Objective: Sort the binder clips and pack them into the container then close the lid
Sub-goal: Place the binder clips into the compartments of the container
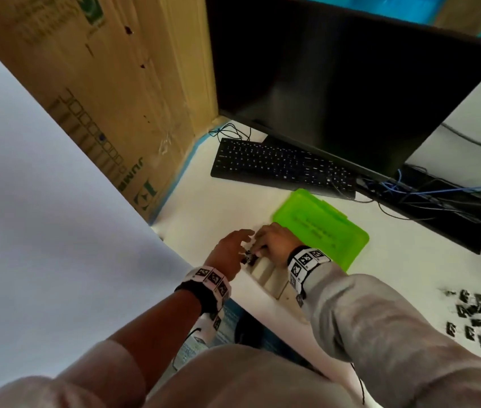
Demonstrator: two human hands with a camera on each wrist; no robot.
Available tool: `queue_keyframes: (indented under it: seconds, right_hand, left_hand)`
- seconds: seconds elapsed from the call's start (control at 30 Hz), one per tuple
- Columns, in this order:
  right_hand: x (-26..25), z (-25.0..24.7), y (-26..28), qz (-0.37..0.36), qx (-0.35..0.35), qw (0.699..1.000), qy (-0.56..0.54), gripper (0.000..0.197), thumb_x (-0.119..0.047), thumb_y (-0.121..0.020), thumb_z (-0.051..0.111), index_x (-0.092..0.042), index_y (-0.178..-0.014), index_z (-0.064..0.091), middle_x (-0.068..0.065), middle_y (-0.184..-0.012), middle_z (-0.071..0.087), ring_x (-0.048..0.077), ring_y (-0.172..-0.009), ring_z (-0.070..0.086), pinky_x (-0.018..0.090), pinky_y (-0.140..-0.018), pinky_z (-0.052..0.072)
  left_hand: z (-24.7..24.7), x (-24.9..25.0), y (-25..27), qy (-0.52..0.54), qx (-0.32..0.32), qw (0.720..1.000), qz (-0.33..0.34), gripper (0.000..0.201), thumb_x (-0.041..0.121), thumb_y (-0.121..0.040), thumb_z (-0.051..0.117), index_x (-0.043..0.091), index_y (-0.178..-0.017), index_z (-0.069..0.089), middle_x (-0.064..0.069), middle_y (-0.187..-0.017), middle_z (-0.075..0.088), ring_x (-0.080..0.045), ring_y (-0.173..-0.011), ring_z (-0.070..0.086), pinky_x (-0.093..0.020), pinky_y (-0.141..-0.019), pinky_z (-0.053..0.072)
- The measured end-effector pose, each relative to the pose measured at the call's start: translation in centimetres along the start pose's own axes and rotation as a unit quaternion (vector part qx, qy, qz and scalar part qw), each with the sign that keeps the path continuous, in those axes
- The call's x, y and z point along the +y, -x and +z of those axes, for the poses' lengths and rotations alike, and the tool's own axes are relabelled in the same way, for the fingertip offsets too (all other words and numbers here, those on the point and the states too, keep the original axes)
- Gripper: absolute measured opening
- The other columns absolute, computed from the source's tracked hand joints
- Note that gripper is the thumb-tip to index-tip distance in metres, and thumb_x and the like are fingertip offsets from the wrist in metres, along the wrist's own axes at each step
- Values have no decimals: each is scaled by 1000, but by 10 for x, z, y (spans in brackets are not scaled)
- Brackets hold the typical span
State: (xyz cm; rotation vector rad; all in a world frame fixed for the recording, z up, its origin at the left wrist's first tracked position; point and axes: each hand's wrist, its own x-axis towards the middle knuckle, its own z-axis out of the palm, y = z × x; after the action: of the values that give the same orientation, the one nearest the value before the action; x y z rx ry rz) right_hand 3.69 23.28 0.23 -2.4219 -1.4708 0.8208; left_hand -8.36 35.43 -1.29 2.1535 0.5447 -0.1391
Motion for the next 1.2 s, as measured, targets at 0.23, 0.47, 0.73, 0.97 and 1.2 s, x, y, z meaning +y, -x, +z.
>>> queue_keyframes:
  seconds: [0.23, 0.47, 0.73, 0.97, 1.2]
  right_hand:
    - [39, 4, 44, 53, 130, 986, -87, 34, -2, -82, 52, -21, -104, 70, 6, -112, 63, 29, -107, 49, 33, -95, 38]
    - [116, 9, 150, 221, 186, 955, -69, 29, -13, -84, 57, -24, -109, 65, 3, -119, 59, 27, -114, 48, 35, -97, 39]
    - [196, 31, 291, 446, 184, 873, -76, 61, -35, -78, 70, -29, -132, 44, 2, -148, 30, 25, -135, 31, 43, -109, 33]
    - [244, 49, 340, 493, 50, 858, -131, 118, -26, -62, 85, -37, -147, 3, -2, -156, -21, 33, -146, -2, 59, -110, 29]
    - [267, 49, 338, 459, 91, 863, -190, 111, -15, -64, 84, -34, -147, 12, 2, -157, -8, 36, -137, 29, 46, -110, 36]
  left_hand:
    - [19, 43, -16, -83, 42, 984, 155, 48, -14, -76, 46, 5, -118, 58, -16, -116, 54, -29, -90, 61, -32, -86, 47]
    - [99, 117, -36, -102, -58, 974, 193, 55, -5, -80, 54, 17, -130, 48, -7, -131, 44, -24, -114, 51, -34, -104, 40]
    - [201, 187, -34, -122, -207, 943, 230, 56, 1, -82, 60, 23, -131, 44, 2, -129, 39, -19, -106, 55, -35, -97, 46]
    - [268, 219, -38, -183, -275, 926, 181, 87, 12, -73, 77, 29, -141, 25, 5, -144, 21, -20, -126, 43, -33, -107, 39]
    - [318, 239, -49, -258, -330, 895, 151, 132, 21, -58, 89, 35, -146, -9, 0, -157, -7, -30, -144, 10, -47, -116, 24]
